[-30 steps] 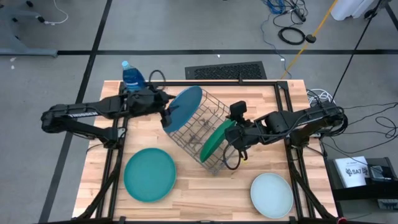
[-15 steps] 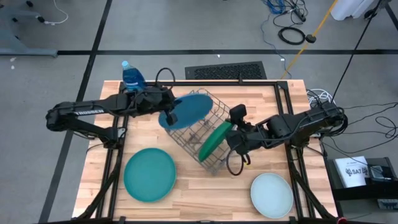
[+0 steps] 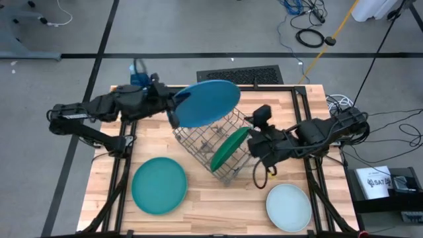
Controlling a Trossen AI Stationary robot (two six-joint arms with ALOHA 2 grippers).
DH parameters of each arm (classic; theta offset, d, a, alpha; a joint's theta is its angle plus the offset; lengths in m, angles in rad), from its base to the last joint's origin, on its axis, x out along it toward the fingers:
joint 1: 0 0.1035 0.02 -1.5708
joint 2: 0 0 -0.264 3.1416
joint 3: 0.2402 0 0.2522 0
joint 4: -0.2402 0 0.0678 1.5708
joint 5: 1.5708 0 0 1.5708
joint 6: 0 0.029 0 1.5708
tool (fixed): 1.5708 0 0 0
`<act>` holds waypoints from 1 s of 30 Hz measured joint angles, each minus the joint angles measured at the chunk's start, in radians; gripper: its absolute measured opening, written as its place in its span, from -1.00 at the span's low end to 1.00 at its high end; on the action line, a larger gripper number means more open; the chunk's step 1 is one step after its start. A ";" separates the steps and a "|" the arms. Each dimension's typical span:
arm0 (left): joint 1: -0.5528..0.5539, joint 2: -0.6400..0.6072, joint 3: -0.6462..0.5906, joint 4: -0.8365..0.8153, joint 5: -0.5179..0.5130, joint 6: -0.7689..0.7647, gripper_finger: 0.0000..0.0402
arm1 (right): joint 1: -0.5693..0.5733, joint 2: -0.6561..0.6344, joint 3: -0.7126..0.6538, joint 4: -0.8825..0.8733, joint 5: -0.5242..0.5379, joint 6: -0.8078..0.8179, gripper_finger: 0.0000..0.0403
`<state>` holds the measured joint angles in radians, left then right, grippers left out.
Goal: Sort dishes
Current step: Adjust the plates in the dish rack
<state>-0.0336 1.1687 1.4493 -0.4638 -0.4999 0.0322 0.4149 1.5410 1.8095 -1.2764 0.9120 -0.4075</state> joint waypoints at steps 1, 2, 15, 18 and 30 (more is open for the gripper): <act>-0.030 0.001 0.015 0.013 -0.020 0.000 -0.95 | 0.007 -0.005 0.016 -0.030 0.014 0.008 0.12; -0.065 0.007 0.025 0.029 -0.045 0.001 -0.95 | 0.014 -0.012 0.028 -0.057 0.030 0.021 0.12; -0.409 0.332 0.280 0.092 -0.503 0.043 -0.95 | 0.088 -0.306 0.050 -0.133 0.091 0.197 0.12; -0.460 0.428 0.388 0.096 -0.605 0.067 -0.95 | 0.094 -0.355 0.050 -0.133 0.089 0.198 0.12; -0.577 0.744 0.698 0.663 -0.841 0.673 -0.95 | 0.094 -0.433 0.049 -0.158 0.081 0.210 0.12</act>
<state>-0.6110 1.9124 2.1471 0.1995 -1.3410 0.7049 0.5091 1.1082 1.8584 -1.4343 0.9928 -0.1975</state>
